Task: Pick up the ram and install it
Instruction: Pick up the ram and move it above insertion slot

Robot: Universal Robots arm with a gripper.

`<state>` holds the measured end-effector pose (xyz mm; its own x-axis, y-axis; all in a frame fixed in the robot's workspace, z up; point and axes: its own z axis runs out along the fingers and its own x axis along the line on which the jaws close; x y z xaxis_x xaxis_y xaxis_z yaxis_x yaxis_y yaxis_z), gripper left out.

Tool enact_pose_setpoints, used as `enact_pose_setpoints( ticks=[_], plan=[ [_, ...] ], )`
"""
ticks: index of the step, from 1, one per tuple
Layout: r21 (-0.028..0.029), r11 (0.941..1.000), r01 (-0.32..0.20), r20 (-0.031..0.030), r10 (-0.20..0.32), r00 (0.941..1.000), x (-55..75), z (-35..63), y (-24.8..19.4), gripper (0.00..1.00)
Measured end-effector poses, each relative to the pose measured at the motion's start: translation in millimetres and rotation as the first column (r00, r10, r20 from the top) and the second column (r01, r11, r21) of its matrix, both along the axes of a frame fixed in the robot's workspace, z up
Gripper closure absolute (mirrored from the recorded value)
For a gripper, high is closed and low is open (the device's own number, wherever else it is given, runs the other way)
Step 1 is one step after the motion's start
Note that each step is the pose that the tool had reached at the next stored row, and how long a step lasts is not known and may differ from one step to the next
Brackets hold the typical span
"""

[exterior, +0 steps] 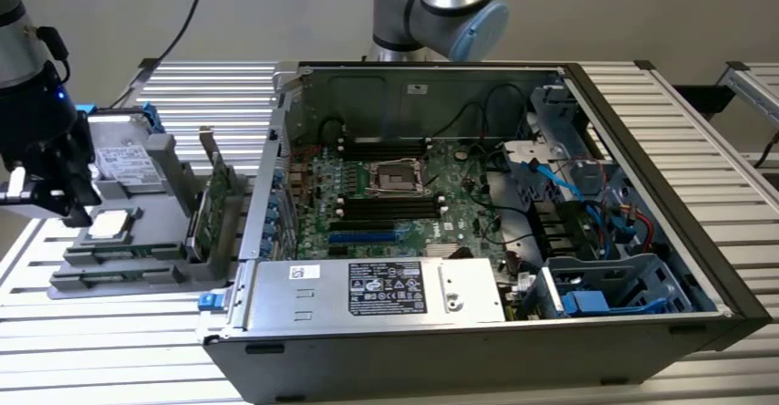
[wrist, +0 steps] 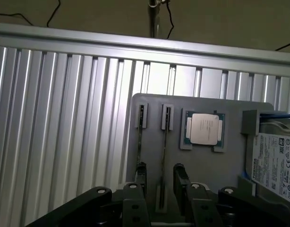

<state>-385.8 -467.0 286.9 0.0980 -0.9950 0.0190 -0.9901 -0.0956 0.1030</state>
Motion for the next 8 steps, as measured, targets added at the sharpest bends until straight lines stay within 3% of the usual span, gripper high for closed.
enact_pose_setpoints(
  ticks=[8],
  plan=[
    [-0.0001,0.9993,-0.037,-0.0001,0.037,0.9993,0.5,-14.4,-5.2,0.64]
  ],
)
